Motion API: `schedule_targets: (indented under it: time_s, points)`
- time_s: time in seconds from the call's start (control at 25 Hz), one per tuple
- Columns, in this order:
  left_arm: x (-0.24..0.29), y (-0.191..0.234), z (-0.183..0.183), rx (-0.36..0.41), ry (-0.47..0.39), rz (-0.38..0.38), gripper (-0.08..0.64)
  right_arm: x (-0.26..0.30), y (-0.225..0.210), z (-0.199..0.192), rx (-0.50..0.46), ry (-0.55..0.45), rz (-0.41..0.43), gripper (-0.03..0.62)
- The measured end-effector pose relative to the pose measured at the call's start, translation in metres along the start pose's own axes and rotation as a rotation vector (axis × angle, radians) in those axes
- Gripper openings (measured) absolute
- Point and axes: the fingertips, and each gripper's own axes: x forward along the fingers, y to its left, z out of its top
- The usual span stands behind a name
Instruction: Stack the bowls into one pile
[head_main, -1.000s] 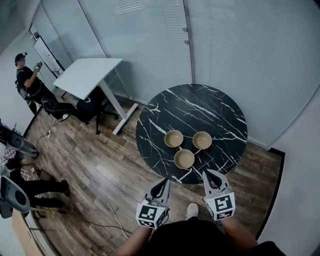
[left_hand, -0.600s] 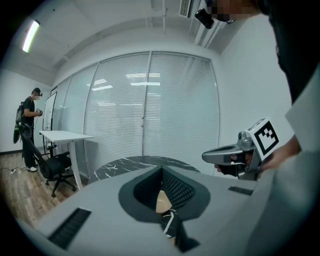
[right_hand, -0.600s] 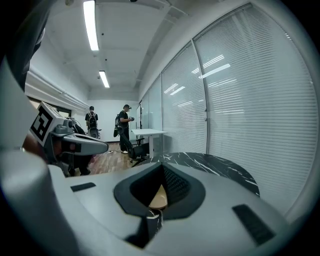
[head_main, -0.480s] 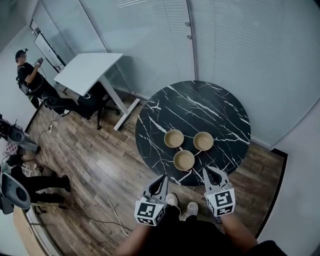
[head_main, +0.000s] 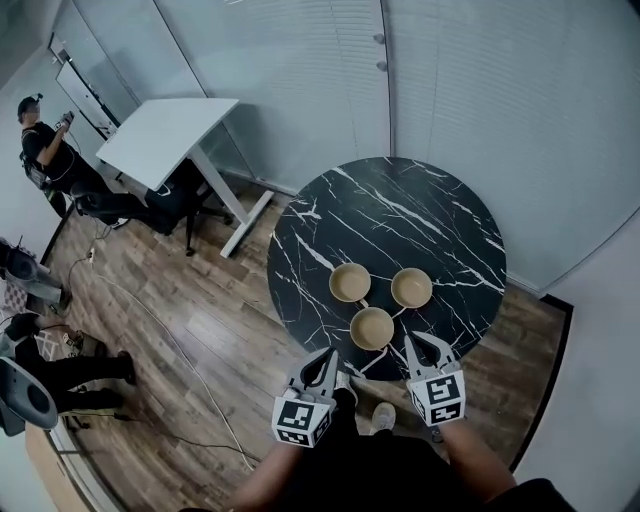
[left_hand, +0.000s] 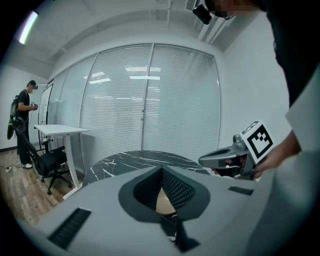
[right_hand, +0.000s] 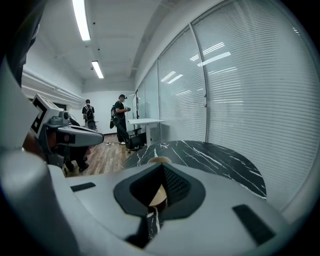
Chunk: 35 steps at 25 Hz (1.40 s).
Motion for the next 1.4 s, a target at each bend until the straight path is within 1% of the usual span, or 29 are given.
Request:
schedule_targets:
  time_s: [0.16, 0.36, 0.48, 0.6, 0.76, 1.12, 1.28, 1.4]
  points:
    - [0.009, 0.016, -0.011, -0.019, 0.035, -0.002, 0.011, 0.021, -0.002, -0.018, 0.021, 0.061, -0.004, 0.011]
    - [0.021, 0.031, -0.014, -0.005, 0.052, -0.016, 0.011, 0.047, -0.004, -0.047, 0.064, 0.160, -0.003, 0.014]
    - [0.026, 0.037, -0.020, -0.018, 0.068, -0.033, 0.011, 0.060, -0.003, -0.065, 0.099, 0.238, 0.011, 0.057]
    - [0.031, 0.043, -0.020, -0.016, 0.068, -0.051, 0.011, 0.072, -0.001, -0.081, 0.128, 0.294, 0.018, 0.081]
    - [0.034, 0.053, -0.024, -0.026, 0.078, -0.052, 0.011, 0.083, -0.003, -0.098, 0.155, 0.361, 0.011, 0.098]
    - [0.046, 0.066, -0.029, -0.030, 0.098, -0.053, 0.011, 0.104, -0.010, -0.126, 0.183, 0.470, -0.034, 0.115]
    - [0.052, 0.069, -0.028, -0.037, 0.105, -0.058, 0.011, 0.110, -0.011, -0.130, 0.196, 0.500, -0.029, 0.115]
    - [0.055, 0.073, -0.027, -0.036, 0.114, -0.047, 0.011, 0.114, -0.008, -0.135, 0.200, 0.532, -0.018, 0.110]
